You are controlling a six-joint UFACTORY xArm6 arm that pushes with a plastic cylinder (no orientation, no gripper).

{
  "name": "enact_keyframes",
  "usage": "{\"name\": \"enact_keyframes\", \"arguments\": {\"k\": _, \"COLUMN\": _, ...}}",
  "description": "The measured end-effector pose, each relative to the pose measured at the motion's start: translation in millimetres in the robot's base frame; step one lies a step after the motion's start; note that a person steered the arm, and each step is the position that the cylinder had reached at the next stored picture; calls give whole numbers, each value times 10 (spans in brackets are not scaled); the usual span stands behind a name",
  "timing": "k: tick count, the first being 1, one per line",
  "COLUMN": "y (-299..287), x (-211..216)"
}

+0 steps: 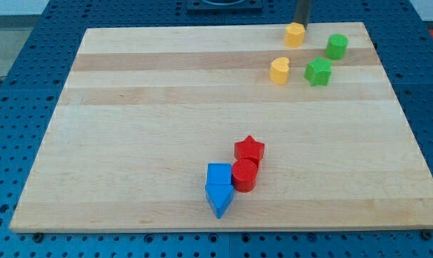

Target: Slide the green circle into the yellow hexagon

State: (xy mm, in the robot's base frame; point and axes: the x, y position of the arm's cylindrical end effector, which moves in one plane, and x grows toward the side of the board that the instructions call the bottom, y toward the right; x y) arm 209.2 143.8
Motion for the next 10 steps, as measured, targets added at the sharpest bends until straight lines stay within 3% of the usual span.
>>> {"name": "enact_keyframes", "arguments": {"k": 3, "y": -644, "x": 333}}
{"name": "enact_keyframes", "arguments": {"k": 4, "y": -320, "x": -176}}
{"name": "enact_keyframes", "arguments": {"k": 6, "y": 48, "x": -173}}
{"name": "enact_keyframes", "arguments": {"k": 8, "y": 1462, "x": 19}}
{"name": "enact_keyframes", "arguments": {"k": 9, "y": 1494, "x": 113}}
{"name": "enact_keyframes", "arguments": {"k": 10, "y": 1514, "x": 516}}
